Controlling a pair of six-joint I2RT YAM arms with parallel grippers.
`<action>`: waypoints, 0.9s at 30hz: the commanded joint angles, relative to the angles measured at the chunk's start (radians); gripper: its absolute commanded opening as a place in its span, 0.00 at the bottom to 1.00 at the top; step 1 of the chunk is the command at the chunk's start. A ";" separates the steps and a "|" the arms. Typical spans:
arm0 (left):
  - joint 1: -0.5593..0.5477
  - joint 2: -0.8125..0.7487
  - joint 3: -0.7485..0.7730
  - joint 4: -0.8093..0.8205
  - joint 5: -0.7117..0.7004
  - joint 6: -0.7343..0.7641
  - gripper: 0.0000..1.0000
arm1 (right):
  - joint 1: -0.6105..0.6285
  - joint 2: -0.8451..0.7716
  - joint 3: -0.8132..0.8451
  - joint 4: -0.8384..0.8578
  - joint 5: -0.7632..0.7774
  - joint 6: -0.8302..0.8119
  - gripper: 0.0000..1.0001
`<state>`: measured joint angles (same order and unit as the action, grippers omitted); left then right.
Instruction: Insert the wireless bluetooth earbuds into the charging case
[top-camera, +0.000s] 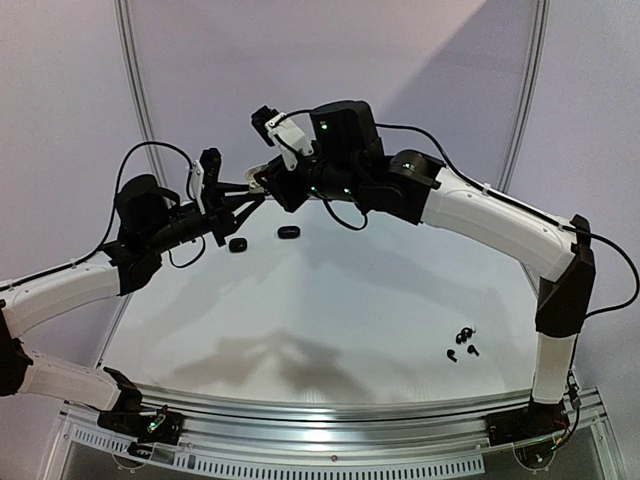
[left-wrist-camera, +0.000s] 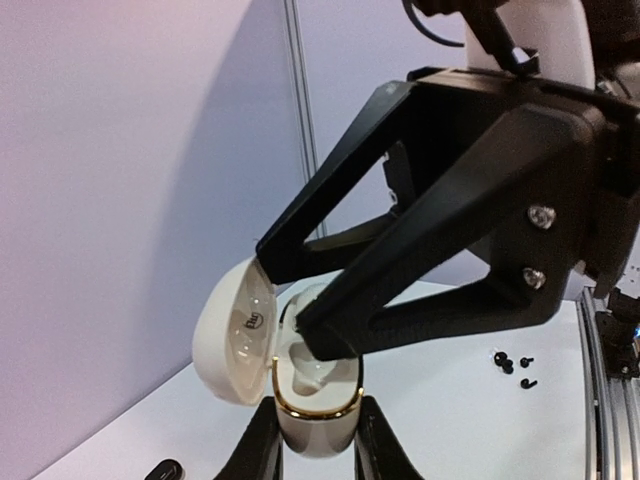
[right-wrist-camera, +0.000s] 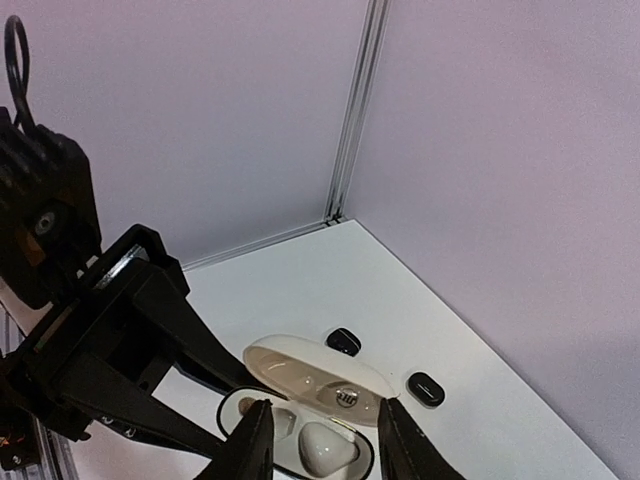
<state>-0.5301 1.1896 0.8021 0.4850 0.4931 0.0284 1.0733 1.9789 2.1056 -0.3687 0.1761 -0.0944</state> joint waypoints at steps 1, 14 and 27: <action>-0.002 -0.029 -0.018 0.046 0.039 -0.024 0.00 | -0.007 -0.107 -0.024 0.018 -0.021 0.024 0.36; -0.002 -0.028 -0.020 0.043 0.040 -0.036 0.00 | -0.076 -0.312 -0.114 0.108 0.005 0.182 0.42; 0.005 -0.035 -0.037 0.027 0.038 -0.082 0.00 | -0.610 -0.462 -0.567 -0.567 0.035 0.743 0.56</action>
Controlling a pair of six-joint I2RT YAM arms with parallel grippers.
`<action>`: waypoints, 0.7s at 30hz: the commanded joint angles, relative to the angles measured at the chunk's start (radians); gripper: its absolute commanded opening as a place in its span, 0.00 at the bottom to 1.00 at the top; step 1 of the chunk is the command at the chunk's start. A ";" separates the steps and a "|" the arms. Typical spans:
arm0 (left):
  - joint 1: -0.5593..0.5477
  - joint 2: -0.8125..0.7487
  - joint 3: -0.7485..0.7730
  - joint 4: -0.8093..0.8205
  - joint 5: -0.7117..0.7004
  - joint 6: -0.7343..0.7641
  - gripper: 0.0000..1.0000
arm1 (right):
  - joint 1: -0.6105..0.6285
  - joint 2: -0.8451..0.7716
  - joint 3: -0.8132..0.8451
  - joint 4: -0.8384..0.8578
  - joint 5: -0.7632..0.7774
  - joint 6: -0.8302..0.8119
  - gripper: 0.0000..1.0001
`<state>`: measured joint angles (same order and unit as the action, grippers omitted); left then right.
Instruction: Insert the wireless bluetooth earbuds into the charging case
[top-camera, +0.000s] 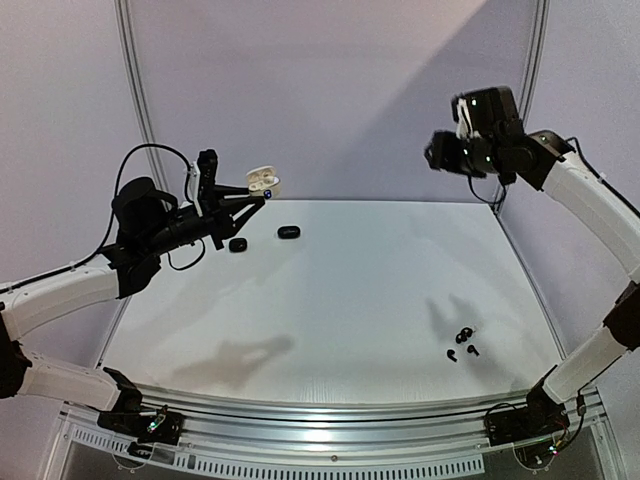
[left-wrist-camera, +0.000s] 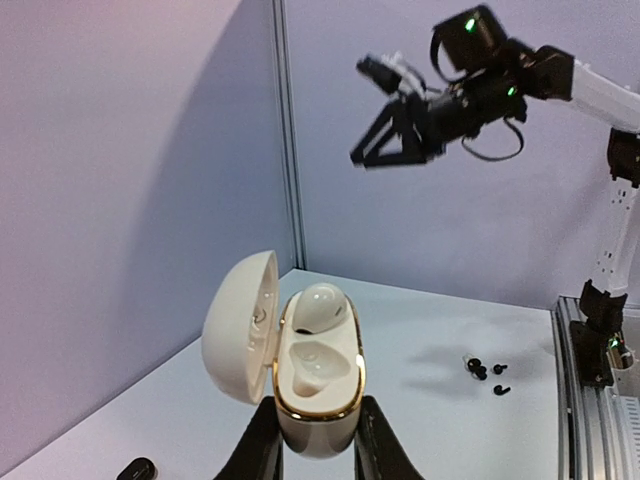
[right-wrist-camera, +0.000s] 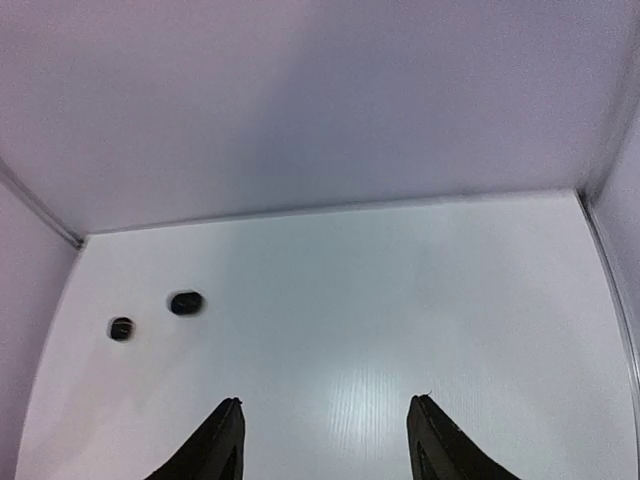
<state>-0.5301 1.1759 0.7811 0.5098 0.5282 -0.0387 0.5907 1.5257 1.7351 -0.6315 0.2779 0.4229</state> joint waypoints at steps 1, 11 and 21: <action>0.006 -0.022 -0.016 -0.001 0.004 -0.015 0.00 | -0.157 -0.016 -0.257 -0.313 -0.087 0.245 0.56; 0.015 -0.015 -0.008 -0.017 0.013 -0.018 0.00 | -0.188 0.046 -0.500 -0.403 -0.016 0.361 0.47; 0.023 -0.028 -0.013 -0.030 0.023 -0.021 0.00 | -0.198 -0.061 -0.790 -0.138 0.046 0.817 0.52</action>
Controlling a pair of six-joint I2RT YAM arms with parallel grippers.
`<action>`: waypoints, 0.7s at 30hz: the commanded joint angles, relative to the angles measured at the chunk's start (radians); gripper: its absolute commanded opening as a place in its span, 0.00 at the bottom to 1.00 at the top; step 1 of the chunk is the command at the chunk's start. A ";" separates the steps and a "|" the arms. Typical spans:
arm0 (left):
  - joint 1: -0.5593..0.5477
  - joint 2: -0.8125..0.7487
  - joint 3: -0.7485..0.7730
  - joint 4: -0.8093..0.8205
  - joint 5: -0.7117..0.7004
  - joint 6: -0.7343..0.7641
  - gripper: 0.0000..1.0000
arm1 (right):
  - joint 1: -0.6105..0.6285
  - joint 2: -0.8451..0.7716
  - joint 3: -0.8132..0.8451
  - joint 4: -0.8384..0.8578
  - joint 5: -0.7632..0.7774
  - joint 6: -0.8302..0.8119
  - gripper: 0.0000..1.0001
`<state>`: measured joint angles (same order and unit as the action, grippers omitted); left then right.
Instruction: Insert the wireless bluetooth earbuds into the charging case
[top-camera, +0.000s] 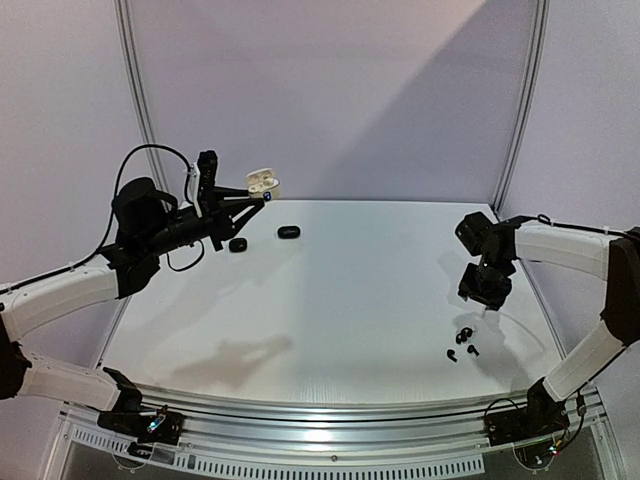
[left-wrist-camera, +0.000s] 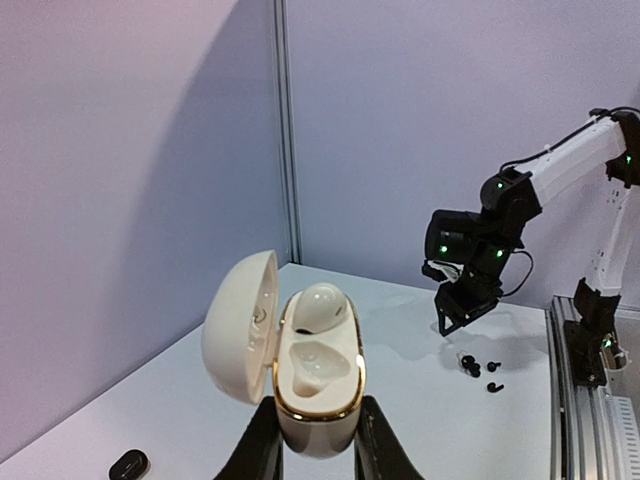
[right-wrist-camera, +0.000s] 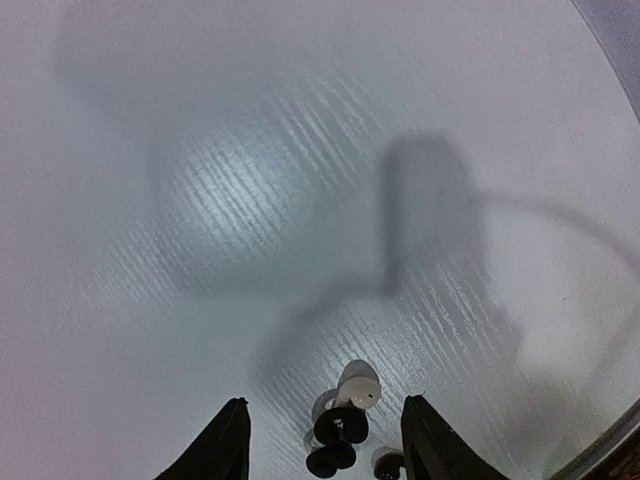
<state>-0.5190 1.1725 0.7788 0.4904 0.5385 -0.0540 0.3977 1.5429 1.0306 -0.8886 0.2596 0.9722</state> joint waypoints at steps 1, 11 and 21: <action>0.013 -0.025 -0.011 -0.009 0.014 -0.006 0.00 | -0.005 -0.096 -0.110 0.139 0.074 0.305 0.51; 0.018 -0.036 -0.016 -0.014 0.021 -0.004 0.00 | -0.005 -0.116 -0.249 0.241 0.045 0.544 0.42; 0.019 -0.042 -0.025 -0.012 0.023 -0.002 0.00 | -0.006 -0.069 -0.282 0.290 -0.015 0.557 0.37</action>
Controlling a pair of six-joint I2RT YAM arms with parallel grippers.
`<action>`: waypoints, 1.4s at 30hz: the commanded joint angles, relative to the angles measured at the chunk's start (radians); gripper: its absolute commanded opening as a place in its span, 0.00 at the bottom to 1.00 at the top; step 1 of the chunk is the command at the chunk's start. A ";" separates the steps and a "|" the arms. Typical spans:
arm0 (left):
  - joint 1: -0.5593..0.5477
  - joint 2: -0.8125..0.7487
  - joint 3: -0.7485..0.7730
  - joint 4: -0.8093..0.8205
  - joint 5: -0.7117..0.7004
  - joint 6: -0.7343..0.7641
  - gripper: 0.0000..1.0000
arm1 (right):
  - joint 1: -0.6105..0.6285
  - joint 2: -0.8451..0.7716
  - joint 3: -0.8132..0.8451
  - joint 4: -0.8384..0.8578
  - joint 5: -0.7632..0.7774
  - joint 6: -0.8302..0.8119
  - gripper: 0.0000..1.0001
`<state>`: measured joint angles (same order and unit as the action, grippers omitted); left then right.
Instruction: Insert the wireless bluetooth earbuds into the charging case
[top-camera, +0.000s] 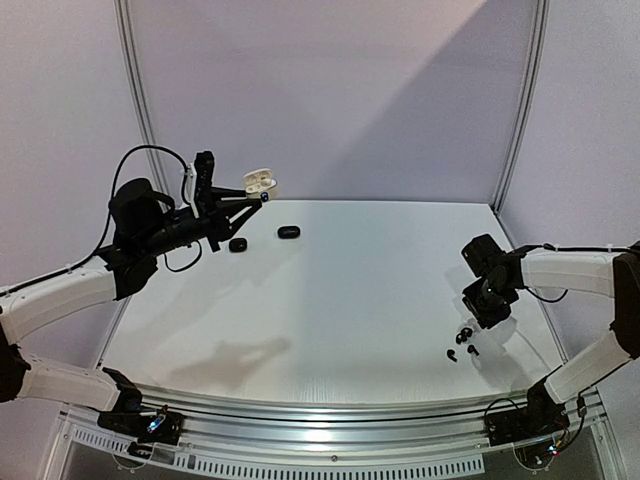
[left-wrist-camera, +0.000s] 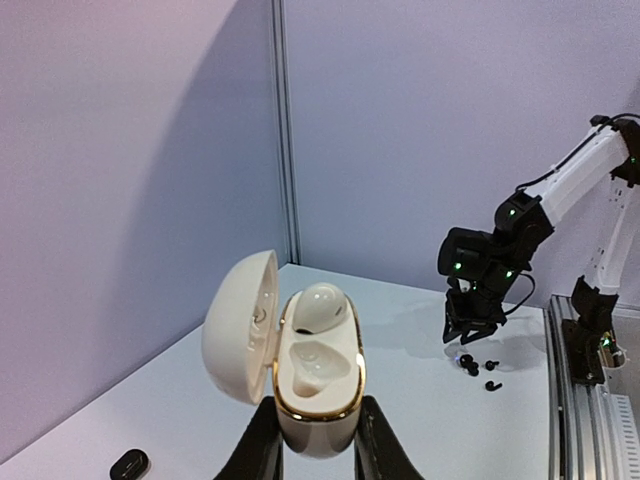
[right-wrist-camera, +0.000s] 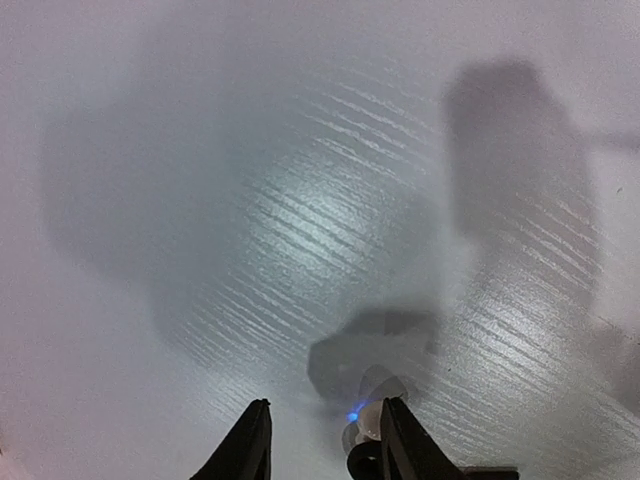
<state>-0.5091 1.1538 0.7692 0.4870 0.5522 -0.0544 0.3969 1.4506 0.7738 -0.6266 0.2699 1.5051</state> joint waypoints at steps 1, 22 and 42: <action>0.009 -0.024 -0.016 -0.008 0.008 -0.001 0.00 | -0.005 0.031 -0.028 0.032 -0.032 0.024 0.37; 0.011 -0.014 -0.013 -0.003 0.008 0.005 0.00 | -0.005 0.087 -0.032 0.036 -0.065 -0.044 0.32; 0.012 -0.009 -0.021 0.009 0.003 0.012 0.00 | -0.005 0.234 0.092 0.041 -0.154 -0.281 0.20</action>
<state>-0.5072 1.1500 0.7692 0.4877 0.5533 -0.0532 0.3962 1.5787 0.8078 -0.6025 0.1955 1.3441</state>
